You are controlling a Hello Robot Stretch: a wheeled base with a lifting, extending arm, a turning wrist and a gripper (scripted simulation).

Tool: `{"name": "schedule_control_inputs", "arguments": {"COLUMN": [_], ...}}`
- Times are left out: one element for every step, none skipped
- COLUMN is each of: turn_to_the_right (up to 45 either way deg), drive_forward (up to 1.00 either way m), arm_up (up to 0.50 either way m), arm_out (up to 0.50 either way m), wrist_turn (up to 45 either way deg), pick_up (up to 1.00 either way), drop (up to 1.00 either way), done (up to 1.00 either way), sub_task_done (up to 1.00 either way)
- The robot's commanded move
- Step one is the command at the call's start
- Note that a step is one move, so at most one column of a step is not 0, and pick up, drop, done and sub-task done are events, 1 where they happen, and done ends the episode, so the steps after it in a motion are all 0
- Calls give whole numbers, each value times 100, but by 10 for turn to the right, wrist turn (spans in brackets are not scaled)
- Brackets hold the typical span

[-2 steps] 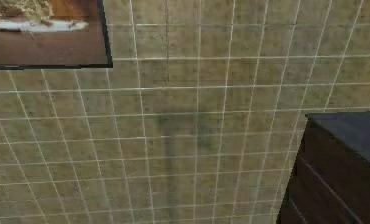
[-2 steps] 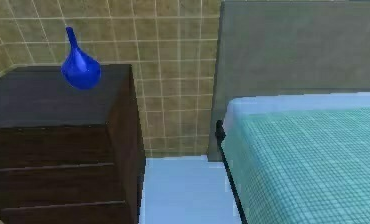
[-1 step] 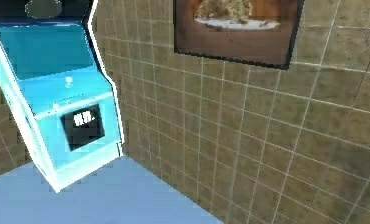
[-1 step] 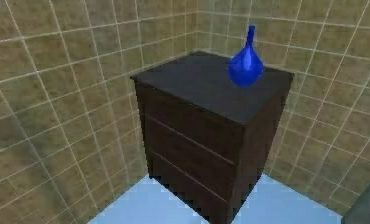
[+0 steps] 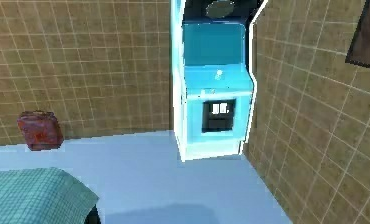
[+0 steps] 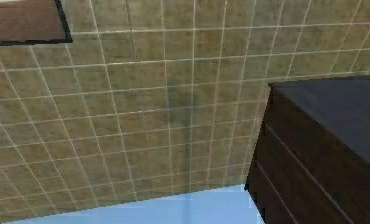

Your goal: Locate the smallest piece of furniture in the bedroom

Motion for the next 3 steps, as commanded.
{"name": "schedule_control_inputs", "arguments": {"turn_to_the_right": [0, -300, 0], "drive_forward": [100, 0, 5], "arm_up": [0, 0, 0], "arm_out": [0, 0, 0], "wrist_turn": [0, 0, 0], "pick_up": [0, 0, 0], "drop": [0, 0, 0], "done": [0, 0, 0], "sub_task_done": [0, 0, 0]}}
